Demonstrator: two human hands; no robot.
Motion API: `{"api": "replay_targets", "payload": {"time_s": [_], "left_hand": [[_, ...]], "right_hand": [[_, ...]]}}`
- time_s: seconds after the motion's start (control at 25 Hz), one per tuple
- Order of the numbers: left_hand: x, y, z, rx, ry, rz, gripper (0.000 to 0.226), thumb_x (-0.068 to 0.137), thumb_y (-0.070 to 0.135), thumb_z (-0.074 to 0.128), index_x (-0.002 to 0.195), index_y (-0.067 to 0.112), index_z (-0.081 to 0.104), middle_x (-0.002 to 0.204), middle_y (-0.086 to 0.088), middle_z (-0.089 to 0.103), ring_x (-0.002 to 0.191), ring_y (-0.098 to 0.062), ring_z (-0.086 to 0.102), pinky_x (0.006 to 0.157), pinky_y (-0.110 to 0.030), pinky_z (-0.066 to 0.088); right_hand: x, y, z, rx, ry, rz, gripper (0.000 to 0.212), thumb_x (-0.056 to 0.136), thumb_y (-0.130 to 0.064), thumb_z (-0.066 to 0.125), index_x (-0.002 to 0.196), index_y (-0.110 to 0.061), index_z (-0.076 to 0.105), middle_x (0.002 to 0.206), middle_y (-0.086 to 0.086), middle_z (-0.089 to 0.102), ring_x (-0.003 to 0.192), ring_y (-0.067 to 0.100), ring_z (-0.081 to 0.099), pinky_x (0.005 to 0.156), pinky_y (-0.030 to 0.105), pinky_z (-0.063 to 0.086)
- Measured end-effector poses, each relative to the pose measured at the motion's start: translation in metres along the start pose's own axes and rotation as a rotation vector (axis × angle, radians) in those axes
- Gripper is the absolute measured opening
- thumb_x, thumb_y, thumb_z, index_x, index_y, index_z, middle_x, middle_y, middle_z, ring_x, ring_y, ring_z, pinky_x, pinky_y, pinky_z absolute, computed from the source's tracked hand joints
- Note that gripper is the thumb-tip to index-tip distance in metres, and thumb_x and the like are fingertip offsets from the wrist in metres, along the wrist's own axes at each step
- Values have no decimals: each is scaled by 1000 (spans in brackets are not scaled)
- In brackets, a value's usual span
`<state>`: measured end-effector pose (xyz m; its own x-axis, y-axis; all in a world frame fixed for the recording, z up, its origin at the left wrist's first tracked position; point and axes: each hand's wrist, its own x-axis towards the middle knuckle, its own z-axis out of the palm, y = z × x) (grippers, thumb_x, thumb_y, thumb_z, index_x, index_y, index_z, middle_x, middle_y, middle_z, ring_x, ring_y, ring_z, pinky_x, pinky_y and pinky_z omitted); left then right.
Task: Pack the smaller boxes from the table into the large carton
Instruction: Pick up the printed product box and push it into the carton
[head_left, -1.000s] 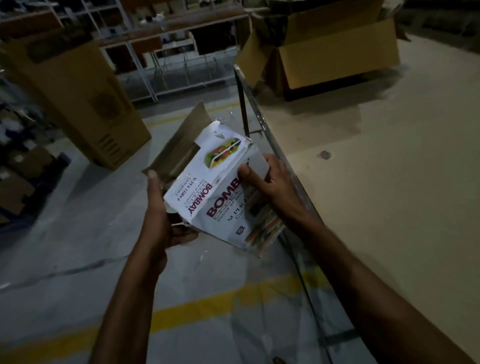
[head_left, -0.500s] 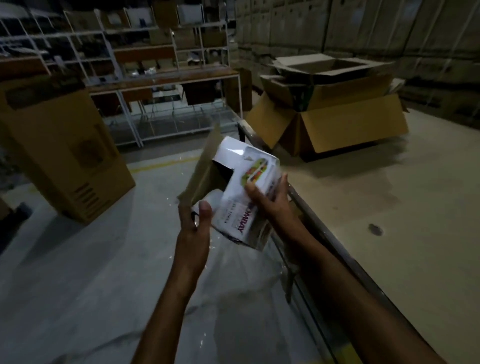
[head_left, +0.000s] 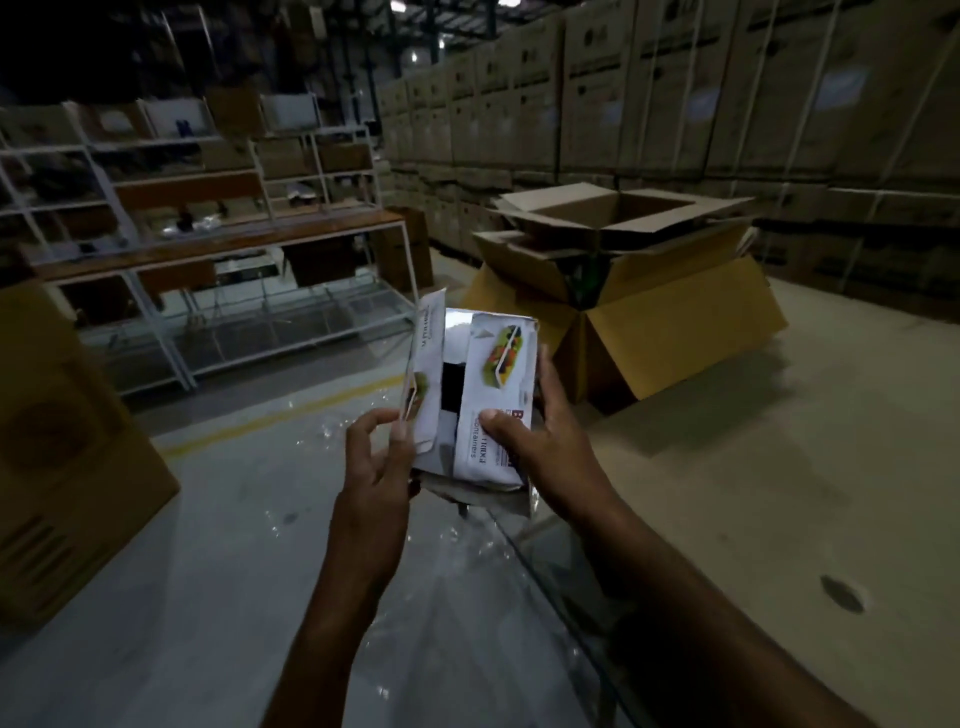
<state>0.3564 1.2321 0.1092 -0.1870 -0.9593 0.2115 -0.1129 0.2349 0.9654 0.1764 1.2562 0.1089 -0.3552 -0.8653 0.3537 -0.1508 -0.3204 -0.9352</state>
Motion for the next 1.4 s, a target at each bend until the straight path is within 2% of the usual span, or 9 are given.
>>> {"api": "replay_targets", "payload": {"time_s": [0.16, 0.36, 0.56, 0.72, 0.84, 0.92, 1.08, 1.2, 1.4], "left_hand": [[102, -1, 19, 92, 9, 105, 46, 88, 59, 63, 128, 60, 38, 114, 21, 65, 95, -5, 69, 89, -45, 58], [231, 23, 41, 73, 92, 272, 51, 88, 59, 63, 134, 48, 44, 115, 21, 66, 95, 2, 70, 87, -36, 60], [353, 61, 70, 54, 137, 454, 59, 89, 67, 56, 140, 38, 46, 115, 20, 64, 90, 15, 65, 80, -28, 59], [433, 89, 81, 44, 194, 675, 57, 92, 70, 51, 138, 36, 46, 116, 16, 65, 88, 4, 68, 70, -30, 62], [489, 116, 84, -35, 161, 793, 56, 92, 67, 53, 132, 29, 46, 115, 12, 63, 91, 0, 67, 62, -16, 56], [526, 137, 88, -62, 137, 864, 55, 93, 69, 50, 131, 30, 45, 121, 9, 62, 93, -4, 67, 62, -24, 59], [594, 167, 116, -131, -20, 965, 59, 96, 70, 38, 132, 24, 44, 122, 5, 62, 92, -8, 68, 65, -38, 61], [625, 174, 149, -296, -254, 896, 65, 95, 74, 29, 126, 21, 48, 102, 5, 63, 80, -7, 70, 64, -43, 63], [670, 154, 222, -247, -571, 751, 61, 94, 74, 34, 129, 25, 44, 106, 4, 66, 78, -4, 71, 68, -40, 64]], "right_hand": [[95, 12, 5, -9, 19, -107, 89, 85, -38, 78, 148, -62, 20, 153, -12, 47, 131, 12, 58, 101, 48, 56], [223, -13, 1, 27, 10, -204, 88, 91, -22, 76, 159, -44, 23, 141, -15, 53, 120, 11, 65, 90, 43, 61], [336, -51, -6, -97, 79, -373, 84, 95, -26, 72, 161, -34, 22, 127, -37, 46, 110, -18, 58, 93, 26, 57], [409, -69, -4, -72, 140, -479, 77, 96, -19, 69, 160, -28, 27, 140, -11, 55, 116, 2, 65, 87, 28, 60], [459, -89, -2, -53, 214, -523, 69, 97, -13, 65, 157, -22, 32, 140, 4, 58, 111, 12, 70, 78, 24, 59], [484, -102, -3, -71, 279, -559, 64, 98, -13, 64, 155, -18, 35, 135, 6, 63, 106, 15, 73, 78, 25, 59], [524, -111, -11, -210, 425, -627, 55, 103, -19, 58, 153, -12, 35, 134, 9, 63, 107, 15, 72, 81, 26, 59], [543, -107, -27, -294, 507, -647, 49, 106, -21, 51, 151, -10, 33, 136, 9, 60, 112, 12, 69, 84, 24, 57], [569, -70, -76, -362, 614, -460, 57, 102, -18, 58, 152, -17, 31, 128, 6, 63, 102, 11, 73, 77, 24, 59]]}}
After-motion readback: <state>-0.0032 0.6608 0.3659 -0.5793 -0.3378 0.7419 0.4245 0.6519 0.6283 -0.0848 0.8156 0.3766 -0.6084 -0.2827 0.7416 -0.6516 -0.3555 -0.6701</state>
